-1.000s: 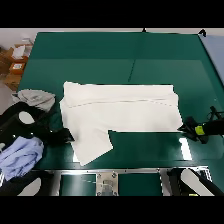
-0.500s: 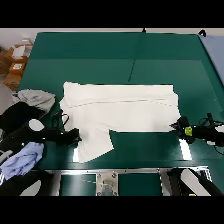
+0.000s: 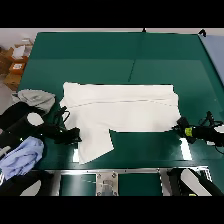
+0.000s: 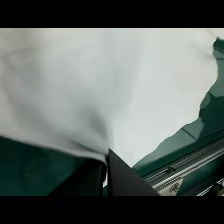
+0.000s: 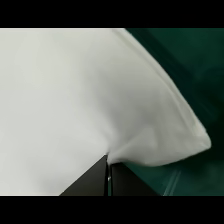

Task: Fold the shirts.

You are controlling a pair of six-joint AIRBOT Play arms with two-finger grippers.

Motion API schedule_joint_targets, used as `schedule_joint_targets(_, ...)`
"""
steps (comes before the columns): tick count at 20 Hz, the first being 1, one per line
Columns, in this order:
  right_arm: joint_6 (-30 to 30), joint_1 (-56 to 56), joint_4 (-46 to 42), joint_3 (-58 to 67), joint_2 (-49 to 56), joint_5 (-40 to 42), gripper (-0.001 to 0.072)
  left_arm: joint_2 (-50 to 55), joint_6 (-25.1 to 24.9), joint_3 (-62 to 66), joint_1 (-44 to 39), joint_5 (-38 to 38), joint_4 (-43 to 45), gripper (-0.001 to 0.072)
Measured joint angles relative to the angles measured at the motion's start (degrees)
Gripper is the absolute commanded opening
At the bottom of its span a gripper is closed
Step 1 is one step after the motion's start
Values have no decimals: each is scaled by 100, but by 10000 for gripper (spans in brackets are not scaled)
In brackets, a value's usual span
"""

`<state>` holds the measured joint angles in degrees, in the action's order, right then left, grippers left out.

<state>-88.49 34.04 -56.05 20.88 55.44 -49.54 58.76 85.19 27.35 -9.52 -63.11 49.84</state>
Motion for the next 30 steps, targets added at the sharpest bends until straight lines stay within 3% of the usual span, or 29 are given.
schedule_joint_targets(1,17,0,-39,7,0,-20,23,-2,50,20,0,-66,105,26)
schedule_joint_targets(3,39,0,-68,17,0,-57,345,-4,140,35,0,-138,275,27)
schedule_joint_targets(5,59,-2,-33,20,-13,-87,369,-7,201,44,0,-138,372,26)
schedule_joint_targets(11,155,0,481,20,157,293,367,-7,289,52,0,-48,476,26)
schedule_joint_targets(15,284,2,874,7,404,420,196,-7,304,52,0,50,481,26)
schedule_joint_targets(16,313,2,927,2,450,435,73,-7,304,52,-2,72,481,27)
schedule_joint_targets(17,321,2,955,-2,485,444,14,-7,304,52,0,101,481,26)
schedule_joint_targets(22,588,35,1047,94,544,363,12,-13,273,280,0,70,522,26)
schedule_joint_targets(30,380,461,-28,968,149,-916,12,-203,608,1646,-4,-1534,1816,25)
